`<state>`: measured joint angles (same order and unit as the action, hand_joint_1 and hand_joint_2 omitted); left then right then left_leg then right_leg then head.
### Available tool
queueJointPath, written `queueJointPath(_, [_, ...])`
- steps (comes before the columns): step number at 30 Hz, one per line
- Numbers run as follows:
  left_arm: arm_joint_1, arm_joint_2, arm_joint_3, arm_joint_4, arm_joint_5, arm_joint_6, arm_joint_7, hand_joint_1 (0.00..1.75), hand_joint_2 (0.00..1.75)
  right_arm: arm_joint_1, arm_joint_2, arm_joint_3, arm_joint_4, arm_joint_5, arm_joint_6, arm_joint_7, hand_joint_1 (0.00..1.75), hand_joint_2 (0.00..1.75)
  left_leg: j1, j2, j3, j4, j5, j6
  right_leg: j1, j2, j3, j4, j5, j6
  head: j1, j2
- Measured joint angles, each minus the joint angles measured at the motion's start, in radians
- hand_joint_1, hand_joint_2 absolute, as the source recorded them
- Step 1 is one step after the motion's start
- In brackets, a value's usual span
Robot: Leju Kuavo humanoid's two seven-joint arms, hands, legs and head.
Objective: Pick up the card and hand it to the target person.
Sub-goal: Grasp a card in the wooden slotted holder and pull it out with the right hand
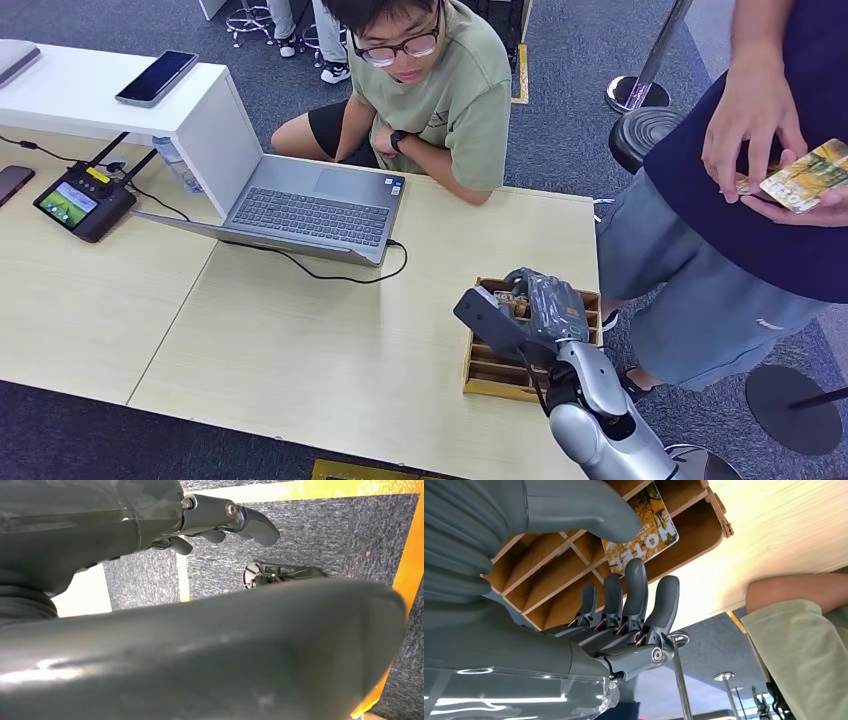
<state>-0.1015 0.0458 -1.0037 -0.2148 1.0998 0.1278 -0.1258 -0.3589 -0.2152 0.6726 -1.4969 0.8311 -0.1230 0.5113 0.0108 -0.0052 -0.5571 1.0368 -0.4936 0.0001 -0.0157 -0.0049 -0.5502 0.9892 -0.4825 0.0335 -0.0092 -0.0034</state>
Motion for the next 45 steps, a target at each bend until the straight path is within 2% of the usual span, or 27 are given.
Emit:
queueJointPath(3, [0.0, 0.0, 0.0, 0.0, 0.0, 0.0, 0.0, 0.0, 0.0, -0.004, 0.0, 0.001, 0.0, 0.0, 0.0, 0.002, 0.99, 1.75, 0.0, 0.0, 0.0, 0.0, 0.0, 0.0, 0.0, 0.0, 0.0, 0.0, 0.0, 0.0, 0.0, 0.0])
queueJointPath(45, [0.0, 0.0, -0.007, 0.0, 0.011, 0.006, 0.023, 0.0, 0.0, -0.013, -0.002, 0.028, 0.04, -0.059, -0.027, 0.0, 1.01, 1.75, 0.0, 0.0, 0.0, 0.0, 0.0, 0.0, 0.0, 0.0, 0.0, 0.0, 0.0, 0.0, 0.0, 0.0])
